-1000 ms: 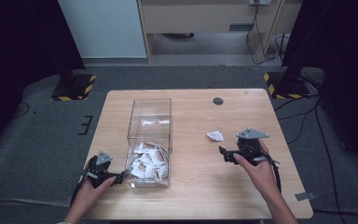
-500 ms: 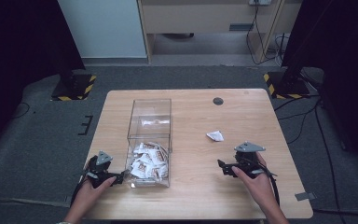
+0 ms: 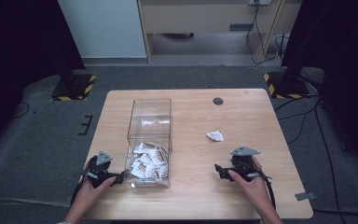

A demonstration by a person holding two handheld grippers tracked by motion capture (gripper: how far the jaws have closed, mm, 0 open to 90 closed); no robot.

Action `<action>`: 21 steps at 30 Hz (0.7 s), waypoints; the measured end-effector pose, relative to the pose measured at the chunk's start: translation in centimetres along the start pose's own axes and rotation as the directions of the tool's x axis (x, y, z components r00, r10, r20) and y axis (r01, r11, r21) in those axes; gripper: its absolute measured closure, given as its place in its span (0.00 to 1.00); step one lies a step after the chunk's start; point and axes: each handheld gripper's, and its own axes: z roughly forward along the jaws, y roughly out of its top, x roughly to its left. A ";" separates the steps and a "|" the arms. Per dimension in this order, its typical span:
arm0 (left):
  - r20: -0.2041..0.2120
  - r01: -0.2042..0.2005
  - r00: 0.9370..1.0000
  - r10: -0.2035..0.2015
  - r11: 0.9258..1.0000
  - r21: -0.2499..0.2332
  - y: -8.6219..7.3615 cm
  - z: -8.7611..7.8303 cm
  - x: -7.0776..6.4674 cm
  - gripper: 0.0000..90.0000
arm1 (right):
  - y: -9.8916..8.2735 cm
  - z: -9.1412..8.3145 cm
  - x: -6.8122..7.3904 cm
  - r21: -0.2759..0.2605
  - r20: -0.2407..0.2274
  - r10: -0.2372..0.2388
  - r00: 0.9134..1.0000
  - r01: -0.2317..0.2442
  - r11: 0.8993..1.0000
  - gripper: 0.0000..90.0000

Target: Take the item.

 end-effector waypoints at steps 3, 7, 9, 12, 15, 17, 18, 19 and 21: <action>0.000 0.000 1.000 0.000 1.000 0.000 0.0 0.0 0.0 0.00 | -0.4 0.4 0.1 0.023 -0.004 0.001 1.000 -0.001 1.000 0.08; 0.000 0.000 1.000 0.000 1.000 0.000 0.0 0.0 0.0 0.00 | -0.5 0.7 0.2 0.032 -0.003 -0.005 1.000 0.005 0.999 0.08; 0.000 0.000 1.000 0.000 1.000 0.000 0.0 0.0 0.0 0.00 | -0.6 0.9 0.2 0.035 -0.002 0.000 1.000 0.000 0.999 0.08; 0.000 0.000 1.000 0.000 1.000 0.000 0.0 0.0 0.0 0.00 | -0.6 1.0 0.3 0.039 -0.002 -0.004 1.000 0.004 0.999 0.08; 0.000 0.000 1.000 0.000 1.000 0.000 0.0 0.0 0.0 0.00 | -0.8 1.3 0.3 0.053 0.005 -0.011 1.000 0.011 0.999 0.06; 0.000 0.000 1.000 0.000 1.000 0.000 0.0 0.0 0.0 0.00 | -0.8 1.5 0.5 0.050 0.021 -0.018 1.000 0.017 0.999 0.05; 0.000 0.000 1.000 0.000 1.000 0.000 0.0 0.0 0.0 0.00 | -0.8 1.5 0.5 0.050 0.021 -0.018 1.000 0.017 0.999 0.05; 0.000 0.000 1.000 0.000 1.000 0.000 0.0 0.0 0.0 0.00 | -0.8 1.5 0.5 0.048 0.024 -0.023 0.999 0.022 0.999 0.05; 0.000 0.000 1.000 0.000 1.000 0.000 0.0 0.0 0.0 0.00 | -1.0 1.8 0.9 0.052 0.057 -0.058 0.997 0.055 0.997 0.03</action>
